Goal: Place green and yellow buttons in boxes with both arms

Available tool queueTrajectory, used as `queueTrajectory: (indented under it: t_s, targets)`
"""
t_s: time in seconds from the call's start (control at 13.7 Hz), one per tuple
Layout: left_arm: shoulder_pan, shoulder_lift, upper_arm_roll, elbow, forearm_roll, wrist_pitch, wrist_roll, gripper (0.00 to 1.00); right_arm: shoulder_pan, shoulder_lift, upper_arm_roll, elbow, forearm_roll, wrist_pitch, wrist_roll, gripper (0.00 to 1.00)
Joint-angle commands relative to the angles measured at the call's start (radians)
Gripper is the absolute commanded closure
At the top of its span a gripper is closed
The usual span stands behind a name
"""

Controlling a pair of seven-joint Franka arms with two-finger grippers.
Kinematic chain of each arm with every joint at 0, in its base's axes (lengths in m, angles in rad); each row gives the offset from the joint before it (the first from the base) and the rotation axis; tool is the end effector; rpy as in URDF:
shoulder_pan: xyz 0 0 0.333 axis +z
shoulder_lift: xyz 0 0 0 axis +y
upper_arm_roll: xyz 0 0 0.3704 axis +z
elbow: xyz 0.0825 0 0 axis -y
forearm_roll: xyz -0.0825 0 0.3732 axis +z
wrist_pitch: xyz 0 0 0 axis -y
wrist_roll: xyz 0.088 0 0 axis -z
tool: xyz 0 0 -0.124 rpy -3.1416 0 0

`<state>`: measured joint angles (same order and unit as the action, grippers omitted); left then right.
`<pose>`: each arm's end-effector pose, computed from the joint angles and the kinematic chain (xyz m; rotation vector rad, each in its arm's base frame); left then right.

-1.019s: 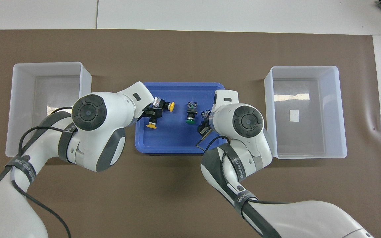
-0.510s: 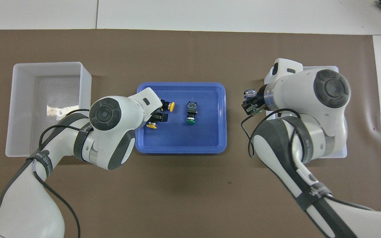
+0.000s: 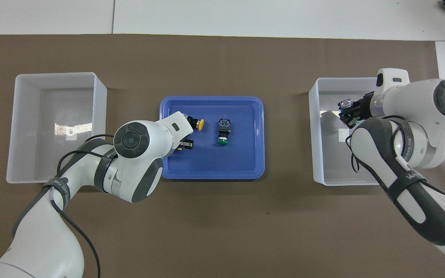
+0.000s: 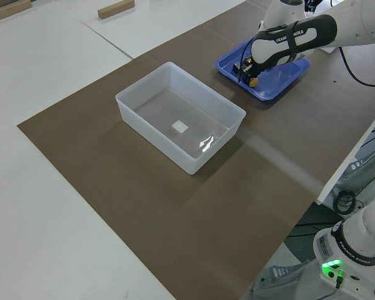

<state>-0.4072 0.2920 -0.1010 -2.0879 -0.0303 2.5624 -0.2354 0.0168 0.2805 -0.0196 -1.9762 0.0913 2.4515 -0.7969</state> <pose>0.5361 -0.2950 0.3457 2.9997 -0.3648 0.2332 0.6332 0.0000 0.3890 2.8997 1.1091 0.3156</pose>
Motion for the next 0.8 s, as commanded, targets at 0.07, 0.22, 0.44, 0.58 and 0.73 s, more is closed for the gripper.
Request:
queueTrajectory:
  t_s: [0.07,0.22,0.44,0.58,0.73]
  targets:
    - [0.001,-0.027,0.015,0.020,-0.017,-0.045,-0.005,1.00,-0.015,-0.004,0.013,-0.055,0.013,0.047,-0.007,0.54]
    - [0.039,-0.065,0.020,0.102,-0.017,-0.205,-0.002,1.00,-0.020,-0.004,0.013,-0.055,0.013,0.043,-0.007,0.16]
    - [0.137,-0.086,0.018,0.291,-0.020,-0.497,0.013,1.00,-0.043,-0.013,0.015,-0.040,0.013,0.014,-0.008,0.00]
    - [0.201,-0.086,0.017,0.342,-0.020,-0.567,0.016,1.00,-0.031,-0.050,0.016,-0.007,0.016,-0.026,0.019,0.00]
    - [0.276,-0.086,0.020,0.342,-0.020,-0.565,0.068,1.00,-0.020,-0.066,0.026,0.055,0.015,-0.103,0.196,0.00]
